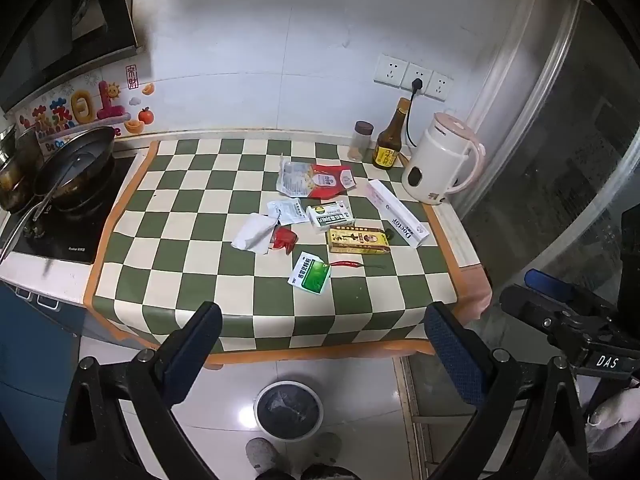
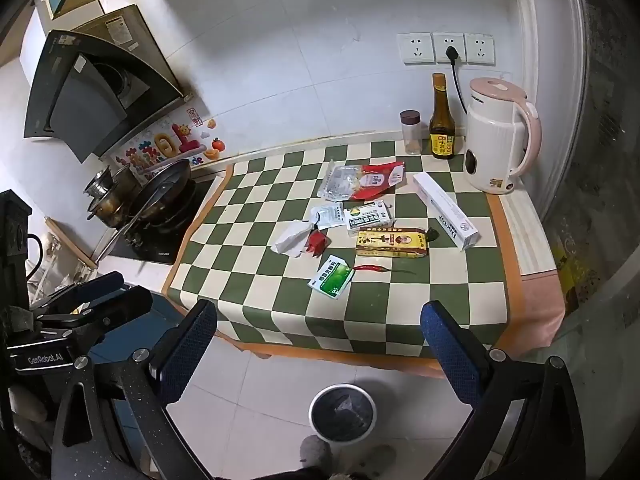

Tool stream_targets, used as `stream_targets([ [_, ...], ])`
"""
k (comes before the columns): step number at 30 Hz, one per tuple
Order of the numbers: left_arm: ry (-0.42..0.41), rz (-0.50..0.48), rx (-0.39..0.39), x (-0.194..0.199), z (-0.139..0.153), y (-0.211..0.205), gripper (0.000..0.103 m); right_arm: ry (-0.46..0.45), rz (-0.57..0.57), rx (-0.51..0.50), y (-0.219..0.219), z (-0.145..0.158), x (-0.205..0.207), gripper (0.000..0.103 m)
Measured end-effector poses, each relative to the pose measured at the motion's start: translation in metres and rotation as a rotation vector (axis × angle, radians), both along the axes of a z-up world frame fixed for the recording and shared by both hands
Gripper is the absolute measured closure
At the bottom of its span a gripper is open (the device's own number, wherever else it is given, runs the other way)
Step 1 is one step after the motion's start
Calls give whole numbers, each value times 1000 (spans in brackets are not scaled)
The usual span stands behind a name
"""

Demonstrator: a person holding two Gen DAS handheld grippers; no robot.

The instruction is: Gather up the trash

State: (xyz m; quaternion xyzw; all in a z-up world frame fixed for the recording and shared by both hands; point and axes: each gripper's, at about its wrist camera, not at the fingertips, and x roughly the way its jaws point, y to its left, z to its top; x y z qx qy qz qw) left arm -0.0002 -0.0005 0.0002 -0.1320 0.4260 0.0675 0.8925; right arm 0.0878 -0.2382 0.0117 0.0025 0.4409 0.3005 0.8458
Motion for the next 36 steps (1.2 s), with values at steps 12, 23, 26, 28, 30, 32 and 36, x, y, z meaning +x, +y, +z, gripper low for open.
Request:
stream_targets([
  [12,-15,-21,-27,12,5,-3,0,13,40,33,8,0,-4,0],
  [23,-32,-35,-43,6,11,-3,0,28,57,49,5,6,0,0],
  [26,-37,-40,-40,5,11,-3,0,29,55,50,6,5,-1,0],
  [28,-34,-36,-40,6,12,-2,0,26,54,49,6,5,-2,0],
  [30,-36,-38,-43,5,13,-3,0,28,54,50,5,4,-2,0],
  [32,-36,-40,-46,3,13,-1,0,35,59,55,5,3,-2,0],
  [36,-37,-39,-47,2,13,0,0,34,65,57,7,3,-5,0],
])
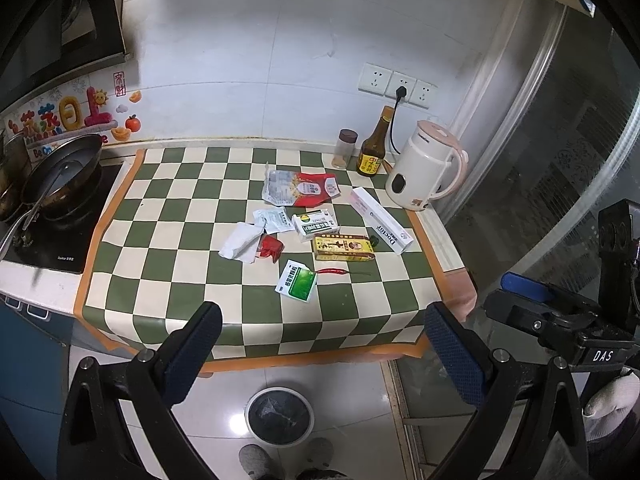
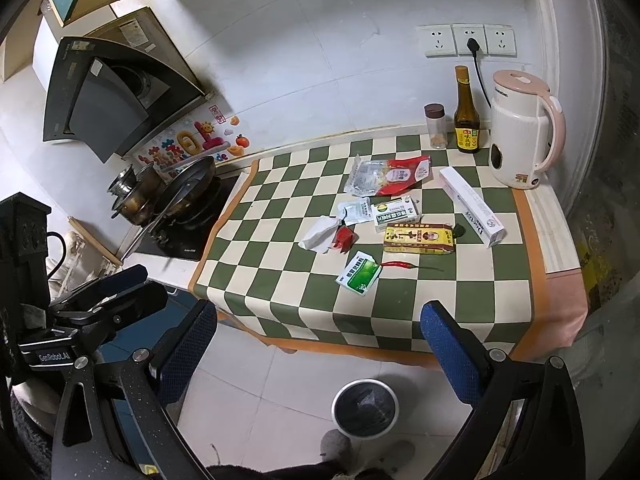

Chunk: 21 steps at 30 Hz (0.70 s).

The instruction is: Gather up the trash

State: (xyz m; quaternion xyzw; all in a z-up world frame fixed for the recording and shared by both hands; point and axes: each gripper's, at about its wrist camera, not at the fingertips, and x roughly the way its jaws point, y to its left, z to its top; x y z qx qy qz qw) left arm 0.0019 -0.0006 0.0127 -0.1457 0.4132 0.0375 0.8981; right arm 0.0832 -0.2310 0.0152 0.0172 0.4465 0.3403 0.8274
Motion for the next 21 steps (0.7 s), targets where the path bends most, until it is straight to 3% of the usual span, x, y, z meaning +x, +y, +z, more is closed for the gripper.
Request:
stream_targets([
  [21,-12,9,4,-7,5,8,0,1,36,-5,12,5,1,0],
])
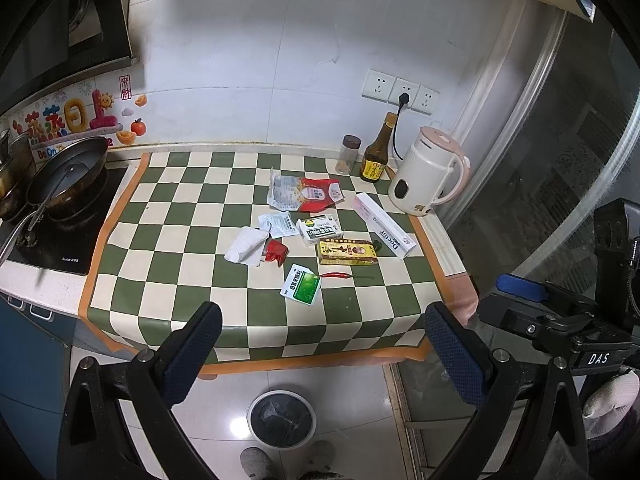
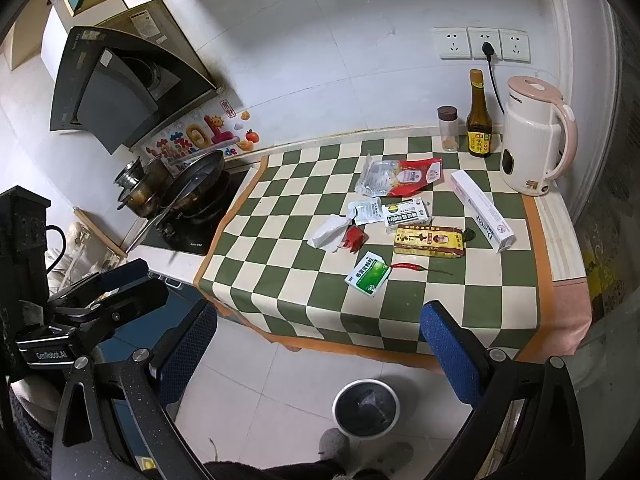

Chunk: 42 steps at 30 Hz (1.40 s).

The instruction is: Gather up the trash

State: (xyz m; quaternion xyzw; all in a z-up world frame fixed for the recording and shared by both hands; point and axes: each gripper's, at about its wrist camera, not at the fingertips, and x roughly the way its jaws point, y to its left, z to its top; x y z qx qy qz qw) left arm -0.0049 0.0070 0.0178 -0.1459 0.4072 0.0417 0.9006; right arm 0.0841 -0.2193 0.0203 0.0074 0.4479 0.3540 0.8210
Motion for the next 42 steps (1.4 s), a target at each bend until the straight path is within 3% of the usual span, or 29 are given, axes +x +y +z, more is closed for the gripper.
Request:
stream_targets([
  [38,13,-41,-5,2,-3,-1,0,8,-16,0,4,-1,-6,0],
  [40,27,-28,23,5,-4,1,0,4,-34,-1,6,-1,-7,0],
  [42,64,21,118,10,-7,1,0,-16,-100,-12,4,-1,-7,0],
])
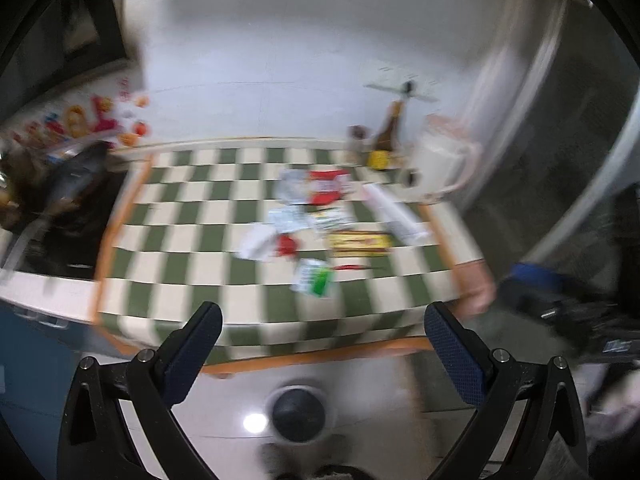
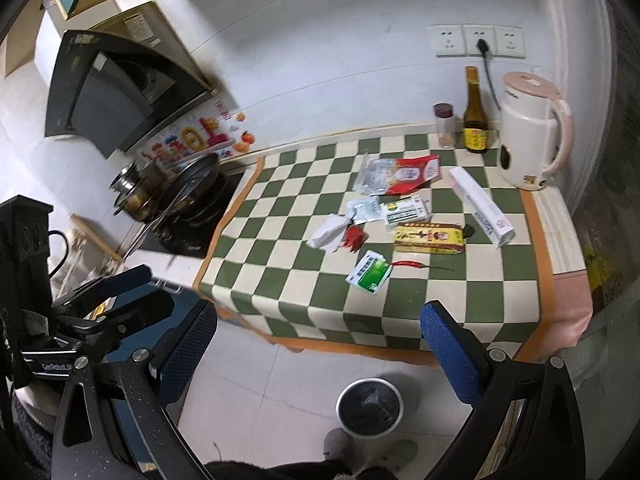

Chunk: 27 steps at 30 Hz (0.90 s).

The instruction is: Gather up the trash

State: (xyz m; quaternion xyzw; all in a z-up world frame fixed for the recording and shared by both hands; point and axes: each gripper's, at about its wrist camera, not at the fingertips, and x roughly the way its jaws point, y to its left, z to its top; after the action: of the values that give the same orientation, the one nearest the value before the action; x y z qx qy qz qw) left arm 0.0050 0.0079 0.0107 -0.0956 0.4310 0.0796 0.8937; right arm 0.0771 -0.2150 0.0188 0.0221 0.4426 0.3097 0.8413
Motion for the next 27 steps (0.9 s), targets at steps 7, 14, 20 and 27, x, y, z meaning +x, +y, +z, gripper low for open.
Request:
stream_targets([
  [7,112,118,174,40,-44,25,0,-13,-376,-196,-18,-31,29,0],
  [14,272,241,124,99,-115,47,0,100,-401,-291,-45,-96,116,0],
  [20,440,346,-5,175,-183,31,0,181,-316,-375,-48,-167,230,0],
  [27,567,464,-320,269,-251,3,1,216,-108,-510,-15,-240,353,24],
])
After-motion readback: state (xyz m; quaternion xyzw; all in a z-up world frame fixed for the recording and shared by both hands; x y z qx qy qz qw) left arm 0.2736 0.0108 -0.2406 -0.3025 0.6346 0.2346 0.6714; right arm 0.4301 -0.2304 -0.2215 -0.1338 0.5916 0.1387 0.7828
